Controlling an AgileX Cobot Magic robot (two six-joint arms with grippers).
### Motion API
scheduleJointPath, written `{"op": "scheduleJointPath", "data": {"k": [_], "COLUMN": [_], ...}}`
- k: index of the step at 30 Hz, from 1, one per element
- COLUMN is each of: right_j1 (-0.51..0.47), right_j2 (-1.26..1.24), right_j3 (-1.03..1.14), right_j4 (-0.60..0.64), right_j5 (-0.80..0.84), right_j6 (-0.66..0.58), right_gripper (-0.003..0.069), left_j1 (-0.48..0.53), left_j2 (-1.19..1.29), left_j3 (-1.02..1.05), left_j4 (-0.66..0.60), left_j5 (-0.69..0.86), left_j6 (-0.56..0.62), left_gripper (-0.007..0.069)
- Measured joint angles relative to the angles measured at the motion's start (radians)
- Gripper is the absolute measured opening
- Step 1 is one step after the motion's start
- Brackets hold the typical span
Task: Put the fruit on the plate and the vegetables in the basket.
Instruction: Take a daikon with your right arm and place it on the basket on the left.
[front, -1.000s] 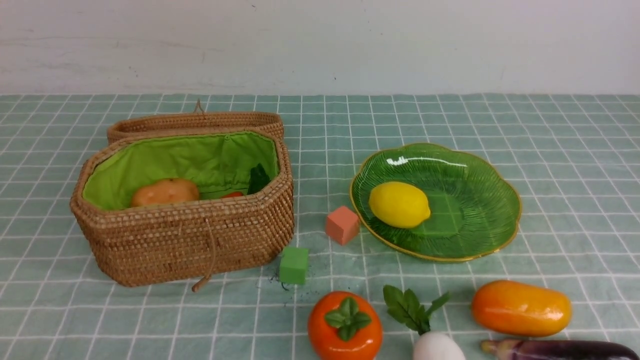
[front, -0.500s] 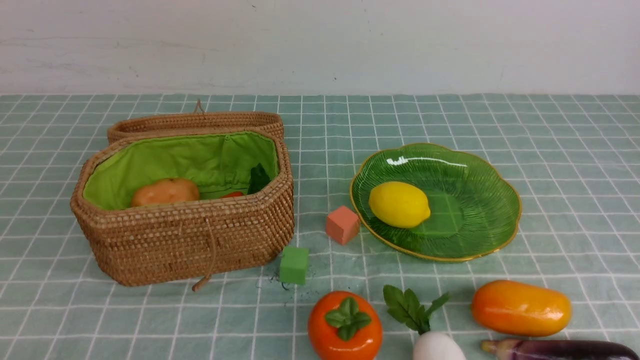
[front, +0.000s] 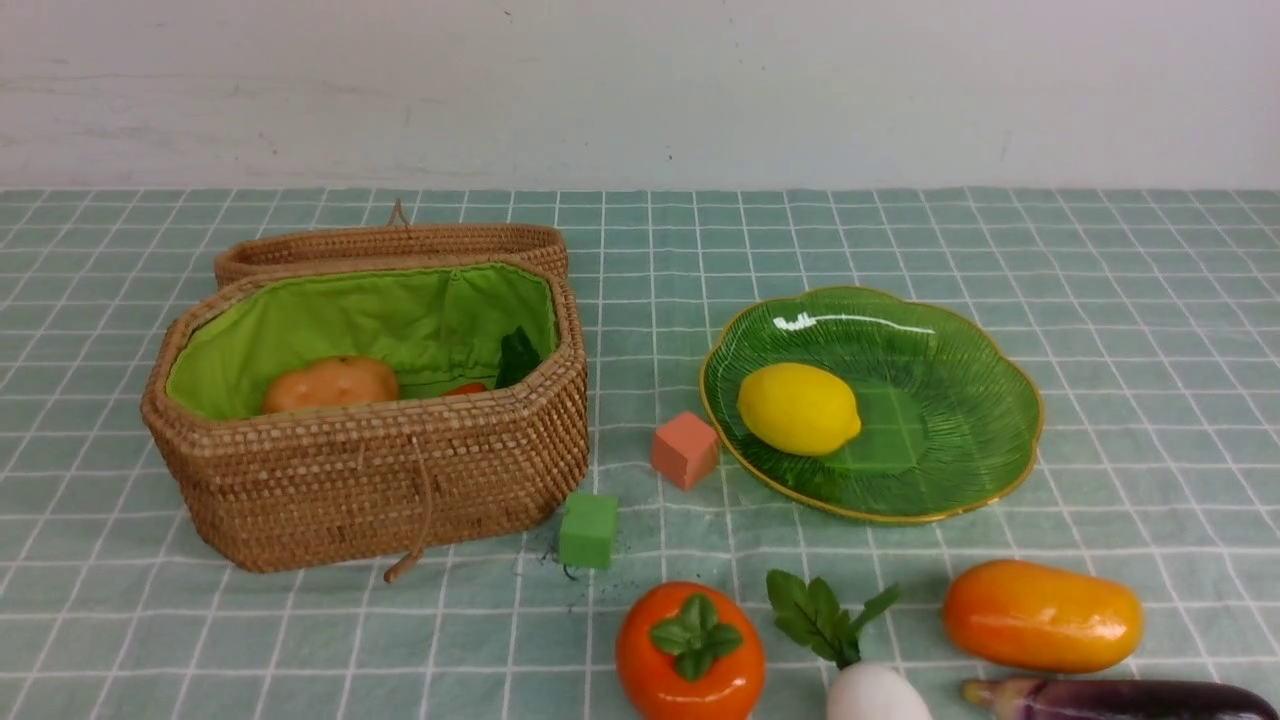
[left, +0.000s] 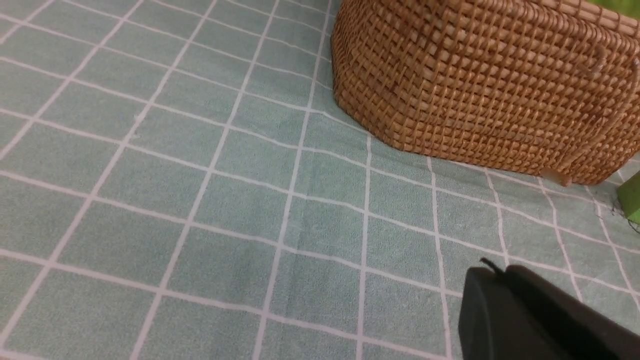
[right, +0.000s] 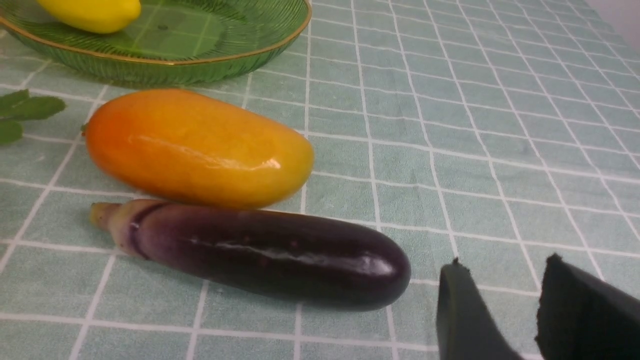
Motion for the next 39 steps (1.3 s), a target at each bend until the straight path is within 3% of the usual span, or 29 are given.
{"op": "scheduleJointPath", "data": {"k": [20,24,33,39], "right_j1": [0.000,0.000,0.000,0.000], "right_j2": [0.000,0.000,0.000,0.000], "right_j3": [0.000,0.010,0.012,0.012], "right_j4": [-0.008,-0.023,-0.060,-0.064], "right_j5": [-0.007,-0.081,-0.453,-0.541], "right_j6": [0.000,0.000,0.000,0.000], "right_gripper": [0.0242,0.0242,0.0242,0.0242], "left_j1": [0.000,0.000,0.000,0.000], "left_j2": [0.000,0.000,0.000,0.000], "left_j3": [0.000,0.000,0.000,0.000], "left_j4": [0.000,0.000,0.000,0.000], "left_j5": [0.000,0.000,0.000,0.000], "left_j6": [0.000,0.000,0.000,0.000], "left_gripper": [0.0017,0.0017,0.0017,0.0017]}}
